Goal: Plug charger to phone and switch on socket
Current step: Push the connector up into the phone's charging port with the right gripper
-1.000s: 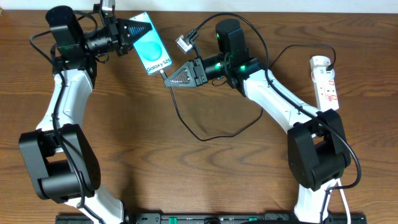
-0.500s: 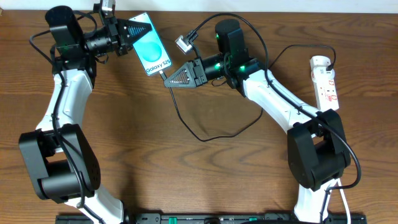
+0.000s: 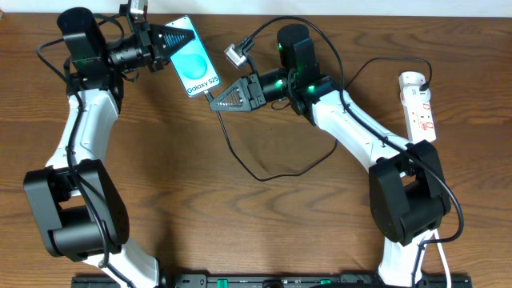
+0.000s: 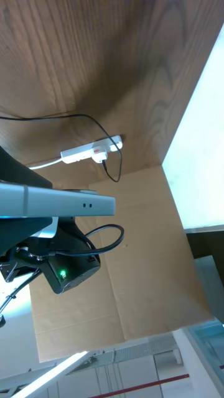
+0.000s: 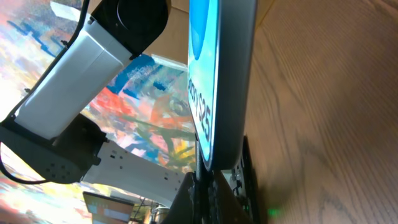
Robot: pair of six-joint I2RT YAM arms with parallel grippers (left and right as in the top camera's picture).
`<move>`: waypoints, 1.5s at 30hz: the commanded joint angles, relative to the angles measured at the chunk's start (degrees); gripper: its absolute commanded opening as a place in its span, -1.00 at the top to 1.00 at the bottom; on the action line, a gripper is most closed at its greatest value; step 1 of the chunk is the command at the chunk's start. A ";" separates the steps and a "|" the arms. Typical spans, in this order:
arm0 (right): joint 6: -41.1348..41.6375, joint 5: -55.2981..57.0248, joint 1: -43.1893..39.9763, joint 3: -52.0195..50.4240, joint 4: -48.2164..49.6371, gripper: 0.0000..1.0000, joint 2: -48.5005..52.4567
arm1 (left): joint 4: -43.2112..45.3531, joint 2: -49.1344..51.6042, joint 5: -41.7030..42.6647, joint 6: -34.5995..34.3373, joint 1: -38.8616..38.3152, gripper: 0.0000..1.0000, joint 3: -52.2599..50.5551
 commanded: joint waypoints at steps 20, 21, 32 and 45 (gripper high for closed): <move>4.87 9.77 -0.07 0.28 4.72 0.98 -0.07 | 0.28 -0.35 3.72 0.94 -0.15 0.85 0.66; 4.83 10.01 -0.17 0.28 4.74 0.98 -0.07 | 0.28 -0.35 3.72 0.92 -0.15 0.85 0.66; 4.87 10.03 -0.37 0.28 4.70 0.95 -0.07 | 0.28 -0.35 3.72 0.92 -0.15 0.85 0.66; 4.66 8.87 -0.37 0.28 4.72 0.38 -0.07 | 0.28 -0.35 3.67 0.92 -0.15 0.85 0.66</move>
